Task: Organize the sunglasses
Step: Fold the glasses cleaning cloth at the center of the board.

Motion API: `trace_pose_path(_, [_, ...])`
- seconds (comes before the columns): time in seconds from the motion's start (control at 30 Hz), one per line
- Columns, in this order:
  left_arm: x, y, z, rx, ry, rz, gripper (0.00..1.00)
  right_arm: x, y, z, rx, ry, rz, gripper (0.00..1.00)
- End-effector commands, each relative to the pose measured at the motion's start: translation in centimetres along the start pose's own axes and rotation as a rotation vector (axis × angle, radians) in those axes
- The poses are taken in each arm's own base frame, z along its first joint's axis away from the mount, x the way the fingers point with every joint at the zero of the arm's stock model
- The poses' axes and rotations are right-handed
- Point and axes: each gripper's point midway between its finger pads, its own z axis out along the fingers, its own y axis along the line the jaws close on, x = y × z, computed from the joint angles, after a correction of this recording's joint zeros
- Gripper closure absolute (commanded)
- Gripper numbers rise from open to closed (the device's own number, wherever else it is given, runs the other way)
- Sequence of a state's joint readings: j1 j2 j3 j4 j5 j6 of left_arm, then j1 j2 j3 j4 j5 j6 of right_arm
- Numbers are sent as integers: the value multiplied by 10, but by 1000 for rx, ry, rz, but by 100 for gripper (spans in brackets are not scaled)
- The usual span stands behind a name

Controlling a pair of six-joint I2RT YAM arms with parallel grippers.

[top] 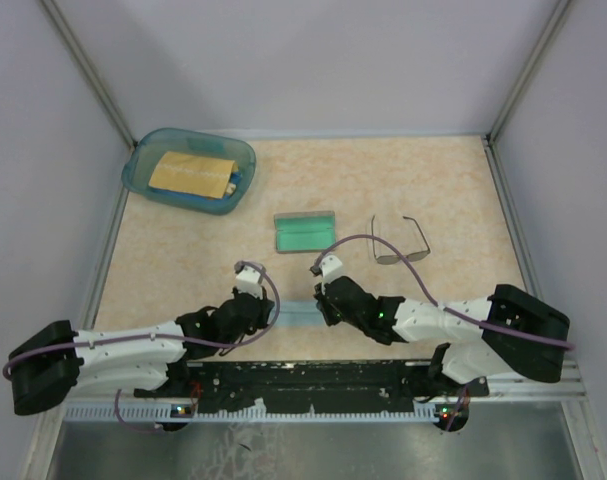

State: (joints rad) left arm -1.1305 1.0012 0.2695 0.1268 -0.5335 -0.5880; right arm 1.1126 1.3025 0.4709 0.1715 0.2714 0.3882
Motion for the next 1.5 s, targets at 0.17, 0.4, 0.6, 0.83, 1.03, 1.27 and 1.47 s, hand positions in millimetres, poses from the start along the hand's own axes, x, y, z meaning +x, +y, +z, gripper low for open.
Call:
trace_pose_path(0.17, [5, 3, -2, -11, -1, -4, 100, -6, 3, 0, 1, -33, 11, 100])
trace_pose_path(0.4, [5, 3, -3, -13, -3, -2, 100, -4, 2, 1, 3, -30, 12, 100])
trace_pose_path(0.6, [6, 3, -3, -12, -1, -2, 100, -3, 2, 2, 4, -24, 10, 100])
trace_pose_path(0.83, [7, 3, -4, -14, -1, -5, 100, -2, 3, 2, 1, -23, 11, 100])
trace_pose_path(1.03, [7, 4, -4, -17, 1, -3, 100, -2, 3, 2, -2, -22, 12, 100])
trace_pose_path(1.27, [7, 4, -4, -20, 1, -4, 98, -3, 4, 3, -5, -19, 11, 100])
trace_pose_path(1.47, [5, 4, -5, -24, -2, -7, 74, -3, 7, 1, -21, -23, 18, 87])
